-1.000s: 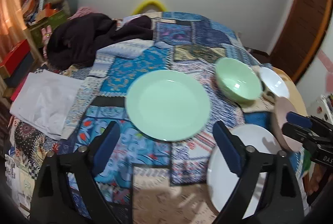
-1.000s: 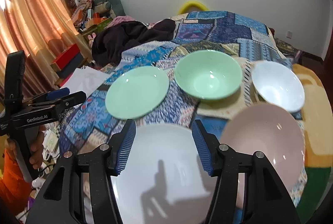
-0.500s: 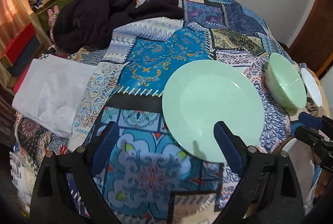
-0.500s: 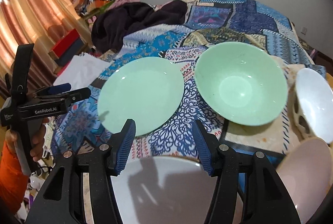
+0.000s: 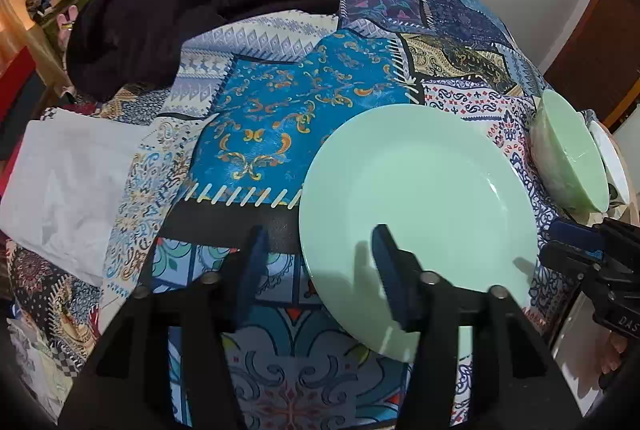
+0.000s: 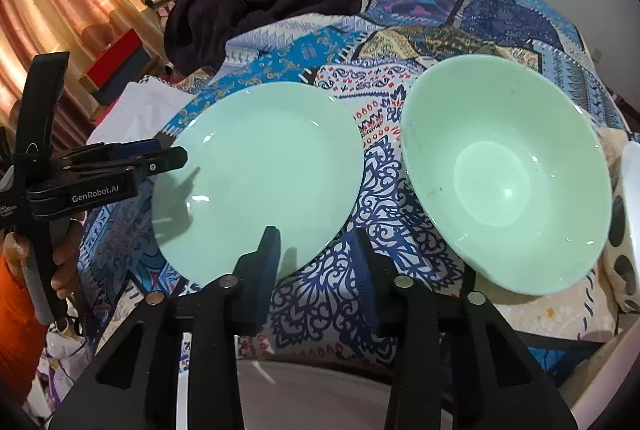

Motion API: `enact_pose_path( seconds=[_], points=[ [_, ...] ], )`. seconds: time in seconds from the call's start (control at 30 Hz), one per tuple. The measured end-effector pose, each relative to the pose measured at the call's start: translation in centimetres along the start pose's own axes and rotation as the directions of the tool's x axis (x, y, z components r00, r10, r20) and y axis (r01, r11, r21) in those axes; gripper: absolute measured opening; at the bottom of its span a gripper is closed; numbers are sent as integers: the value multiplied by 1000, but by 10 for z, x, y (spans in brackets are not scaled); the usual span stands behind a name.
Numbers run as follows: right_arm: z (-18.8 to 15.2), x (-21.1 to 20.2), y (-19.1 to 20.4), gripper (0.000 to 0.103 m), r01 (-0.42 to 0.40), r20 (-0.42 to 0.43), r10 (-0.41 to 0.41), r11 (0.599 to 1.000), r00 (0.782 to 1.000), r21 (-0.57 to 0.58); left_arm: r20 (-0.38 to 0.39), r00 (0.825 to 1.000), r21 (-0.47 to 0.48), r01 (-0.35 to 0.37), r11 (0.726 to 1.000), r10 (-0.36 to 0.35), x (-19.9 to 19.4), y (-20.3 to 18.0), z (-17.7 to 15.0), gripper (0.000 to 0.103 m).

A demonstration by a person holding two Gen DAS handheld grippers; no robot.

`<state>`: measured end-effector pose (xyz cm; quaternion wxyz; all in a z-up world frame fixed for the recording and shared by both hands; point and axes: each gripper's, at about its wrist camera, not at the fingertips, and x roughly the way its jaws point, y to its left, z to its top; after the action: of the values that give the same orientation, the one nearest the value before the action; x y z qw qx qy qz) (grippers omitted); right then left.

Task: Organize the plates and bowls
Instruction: 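Grasp the mint green plate rim with the left tool and lift it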

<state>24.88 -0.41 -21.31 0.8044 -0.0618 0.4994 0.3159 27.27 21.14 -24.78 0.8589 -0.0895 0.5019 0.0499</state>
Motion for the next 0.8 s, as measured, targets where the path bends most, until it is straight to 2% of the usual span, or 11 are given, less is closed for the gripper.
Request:
enact_pose_path(
  seconds=[0.13,0.57,0.8],
  points=[
    [1,6,0,29,5,-20,-5,1000,1000,0,-32,999,5,38,999,-37,11,1,1,31],
    [10,17,-11,28,-30,-59,35,996,998,82,-20,999,58,41,997,-40,17,-4,3,30],
    [6,14,-2,29,10,-48,-9,999,999,31,-40,998,86,45,995,-42,5,-6,-16,30]
  ],
)
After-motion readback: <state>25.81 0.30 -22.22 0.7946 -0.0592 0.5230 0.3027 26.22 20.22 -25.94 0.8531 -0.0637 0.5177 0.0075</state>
